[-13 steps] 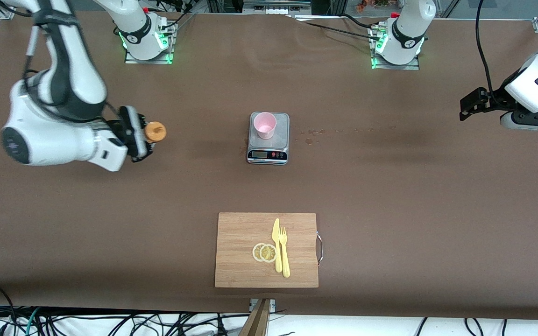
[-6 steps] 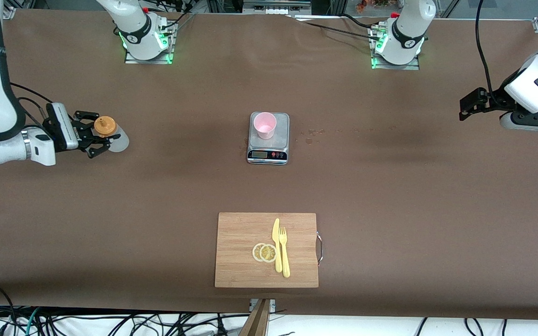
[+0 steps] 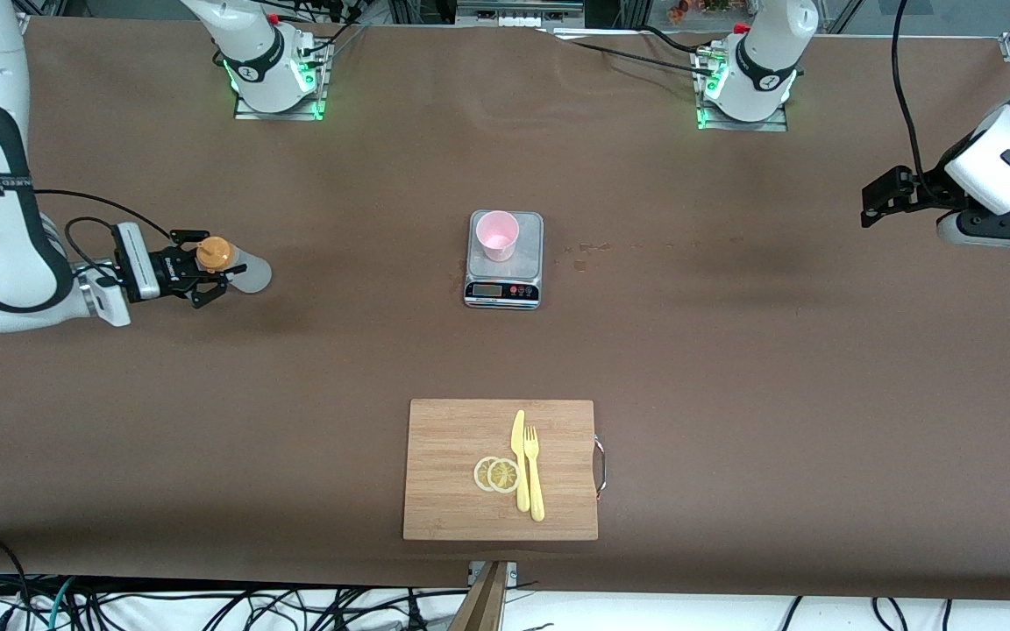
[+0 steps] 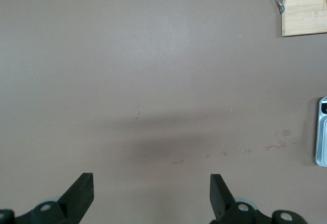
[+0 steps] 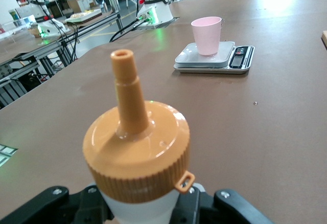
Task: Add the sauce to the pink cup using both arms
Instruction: 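Lower the sauce bottle upright onto the table with the right gripper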
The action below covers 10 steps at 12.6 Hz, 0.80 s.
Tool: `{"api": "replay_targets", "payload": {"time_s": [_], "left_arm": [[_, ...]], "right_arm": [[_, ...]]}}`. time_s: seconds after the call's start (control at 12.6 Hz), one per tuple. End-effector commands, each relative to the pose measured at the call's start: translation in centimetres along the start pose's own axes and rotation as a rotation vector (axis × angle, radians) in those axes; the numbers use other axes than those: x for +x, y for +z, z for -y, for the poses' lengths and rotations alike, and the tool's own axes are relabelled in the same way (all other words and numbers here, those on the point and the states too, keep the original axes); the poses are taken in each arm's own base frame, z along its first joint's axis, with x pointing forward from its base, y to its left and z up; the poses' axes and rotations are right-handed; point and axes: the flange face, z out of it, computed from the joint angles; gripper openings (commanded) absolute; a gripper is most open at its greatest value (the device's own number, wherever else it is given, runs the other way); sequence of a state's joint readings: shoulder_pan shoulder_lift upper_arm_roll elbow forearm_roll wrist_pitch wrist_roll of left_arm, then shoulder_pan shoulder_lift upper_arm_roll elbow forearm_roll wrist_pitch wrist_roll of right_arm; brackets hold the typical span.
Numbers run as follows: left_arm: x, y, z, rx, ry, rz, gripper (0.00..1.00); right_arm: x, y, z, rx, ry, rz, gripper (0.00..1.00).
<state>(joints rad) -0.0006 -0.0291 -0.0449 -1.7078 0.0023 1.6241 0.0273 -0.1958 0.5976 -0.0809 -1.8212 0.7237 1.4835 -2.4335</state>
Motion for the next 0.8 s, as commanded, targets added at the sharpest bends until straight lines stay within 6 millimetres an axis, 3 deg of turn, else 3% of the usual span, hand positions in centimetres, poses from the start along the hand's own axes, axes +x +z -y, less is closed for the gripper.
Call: {"api": "replay_targets", "payload": {"time_s": [0.0, 0.24, 0.4, 0.56, 0.64, 0.72], "left_arm": [[0.2, -0.4, 0.0, -0.001, 0.008, 0.007, 1.00], [0.2, -0.3, 0.0, -0.001, 0.008, 0.007, 1.00], [0.2, -0.3, 0.0, -0.001, 0.007, 0.007, 1.00], [0.2, -0.3, -0.1, -0.001, 0.008, 0.007, 1.00], [0.2, -0.4, -0.1, -0.001, 0.008, 0.005, 1.00], [0.3, -0.3, -0.2, -0.001, 0.010, 0.007, 1.00]], "right_arm": [[-0.3, -0.6, -0.1, -0.030, 0.003, -0.029, 0.29], [-2.4, 0.2, -0.2, -0.029, 0.032, -0.030, 0.39], [-2.7, 0.1, -0.4, -0.041, 0.036, -0.015, 0.49], [-2.8, -0.1, -0.7, -0.046, 0.043, -0.006, 0.65], [-2.7, -0.4, -1.1, -0.055, 0.041, 0.007, 0.92], [-2.3, -0.9, -1.4, -0.060, 0.033, 0.016, 1.00]]}}
